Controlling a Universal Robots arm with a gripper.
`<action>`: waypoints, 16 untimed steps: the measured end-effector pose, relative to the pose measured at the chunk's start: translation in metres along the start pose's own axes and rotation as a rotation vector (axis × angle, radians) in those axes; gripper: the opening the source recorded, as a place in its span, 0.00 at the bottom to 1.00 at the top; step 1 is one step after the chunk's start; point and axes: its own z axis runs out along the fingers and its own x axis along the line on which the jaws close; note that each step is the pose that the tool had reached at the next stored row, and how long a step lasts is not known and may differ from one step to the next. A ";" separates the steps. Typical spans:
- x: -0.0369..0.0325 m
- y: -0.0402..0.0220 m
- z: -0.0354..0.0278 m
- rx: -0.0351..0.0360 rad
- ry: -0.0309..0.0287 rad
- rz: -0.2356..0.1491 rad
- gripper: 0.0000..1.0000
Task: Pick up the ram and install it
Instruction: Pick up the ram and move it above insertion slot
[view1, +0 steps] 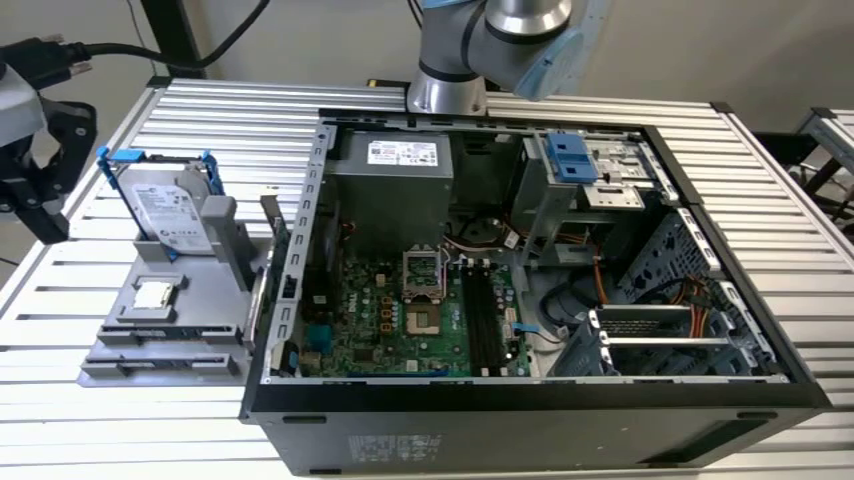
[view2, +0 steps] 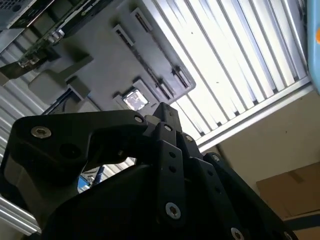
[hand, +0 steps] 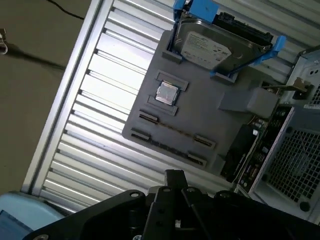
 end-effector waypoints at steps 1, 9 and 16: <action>0.0000 0.0000 0.0000 -0.0002 -0.0003 -0.017 0.00; 0.0000 0.0001 0.0000 -0.0069 -0.0044 -0.151 0.00; 0.0000 0.0001 0.0002 -0.0238 -0.0137 -0.254 0.00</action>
